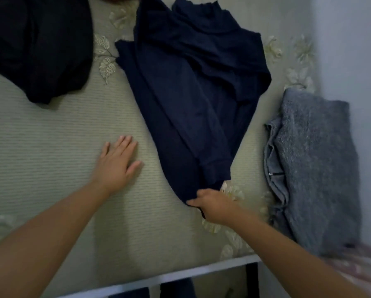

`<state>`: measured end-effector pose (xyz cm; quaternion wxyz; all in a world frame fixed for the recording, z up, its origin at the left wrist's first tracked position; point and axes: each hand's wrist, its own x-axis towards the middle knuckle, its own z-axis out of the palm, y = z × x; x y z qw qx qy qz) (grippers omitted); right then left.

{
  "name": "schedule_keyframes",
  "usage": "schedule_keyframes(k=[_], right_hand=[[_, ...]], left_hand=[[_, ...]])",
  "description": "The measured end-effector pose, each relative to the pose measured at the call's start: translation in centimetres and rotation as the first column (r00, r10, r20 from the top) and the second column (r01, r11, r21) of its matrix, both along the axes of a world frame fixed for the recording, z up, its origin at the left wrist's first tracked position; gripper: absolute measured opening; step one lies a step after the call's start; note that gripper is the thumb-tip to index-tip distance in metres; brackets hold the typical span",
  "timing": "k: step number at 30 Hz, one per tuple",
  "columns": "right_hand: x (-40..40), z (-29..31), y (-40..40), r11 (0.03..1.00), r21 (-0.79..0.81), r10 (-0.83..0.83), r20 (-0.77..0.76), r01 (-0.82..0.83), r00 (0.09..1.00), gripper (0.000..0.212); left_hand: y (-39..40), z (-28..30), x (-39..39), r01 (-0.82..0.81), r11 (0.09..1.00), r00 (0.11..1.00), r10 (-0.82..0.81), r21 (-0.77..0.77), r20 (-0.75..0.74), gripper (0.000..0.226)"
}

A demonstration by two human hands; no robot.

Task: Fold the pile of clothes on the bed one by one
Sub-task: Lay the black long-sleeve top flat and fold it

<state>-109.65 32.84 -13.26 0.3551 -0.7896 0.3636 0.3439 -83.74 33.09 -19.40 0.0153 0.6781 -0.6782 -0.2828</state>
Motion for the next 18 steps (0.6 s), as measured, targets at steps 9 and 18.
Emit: schedule_keyframes(k=[9, 18], right_hand=[[-4.7, 2.6, 2.5, 0.989, 0.143, -0.025, -0.081, 0.037, 0.996, 0.033], [-3.1, -0.9, -4.0, 0.872, -0.353, -0.380, -0.050, 0.340, 0.924, 0.057]], left_hand=[[3.1, 1.8, -7.7, 0.056, 0.997, 0.998, -0.056, -0.045, -0.002, 0.058], [1.0, 3.5, -9.0, 0.133, 0.991, 0.991, -0.133, 0.010, 0.034, 0.029]])
